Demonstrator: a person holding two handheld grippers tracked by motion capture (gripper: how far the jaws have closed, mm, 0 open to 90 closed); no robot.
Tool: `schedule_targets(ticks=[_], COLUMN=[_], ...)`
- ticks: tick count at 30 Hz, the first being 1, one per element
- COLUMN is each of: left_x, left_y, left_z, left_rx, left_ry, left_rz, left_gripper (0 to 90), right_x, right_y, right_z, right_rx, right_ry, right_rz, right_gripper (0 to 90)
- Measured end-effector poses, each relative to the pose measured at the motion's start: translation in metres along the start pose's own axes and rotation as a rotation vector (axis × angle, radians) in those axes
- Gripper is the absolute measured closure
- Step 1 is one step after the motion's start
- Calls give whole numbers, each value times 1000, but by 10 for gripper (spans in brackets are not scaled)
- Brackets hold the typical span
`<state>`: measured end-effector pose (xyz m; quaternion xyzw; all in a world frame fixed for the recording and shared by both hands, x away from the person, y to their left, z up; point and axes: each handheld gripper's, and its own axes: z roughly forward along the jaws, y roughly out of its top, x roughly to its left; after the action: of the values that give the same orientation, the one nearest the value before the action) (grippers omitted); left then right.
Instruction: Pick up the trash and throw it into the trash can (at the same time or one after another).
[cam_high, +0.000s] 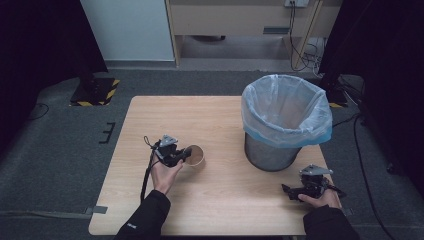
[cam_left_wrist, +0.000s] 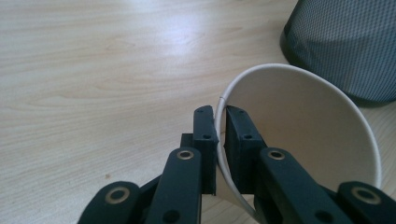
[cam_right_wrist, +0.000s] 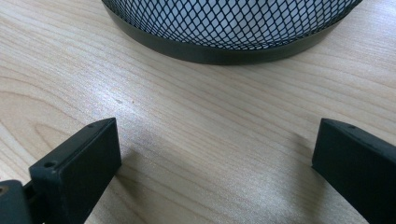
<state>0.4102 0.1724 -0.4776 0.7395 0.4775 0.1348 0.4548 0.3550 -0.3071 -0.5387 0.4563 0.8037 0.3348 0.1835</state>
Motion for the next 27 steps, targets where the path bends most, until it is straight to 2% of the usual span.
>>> schedule_targets(ticks=[6, 17, 27], left_x=[-9, -24, -42], left_y=[15, 46, 74], left_z=[-12, -42, -63], left_rx=[-64, -226, -324], left_ry=[-22, -68, -96], left_rz=[19, 51, 98], left_gripper=[828, 828, 828], right_x=[0, 1, 1], right_y=[0, 0, 0], right_z=[0, 0, 0], right_rx=[0, 1, 1], right_ry=[0, 1, 1], right_rz=[0, 5, 7], right_gripper=[15, 15, 15])
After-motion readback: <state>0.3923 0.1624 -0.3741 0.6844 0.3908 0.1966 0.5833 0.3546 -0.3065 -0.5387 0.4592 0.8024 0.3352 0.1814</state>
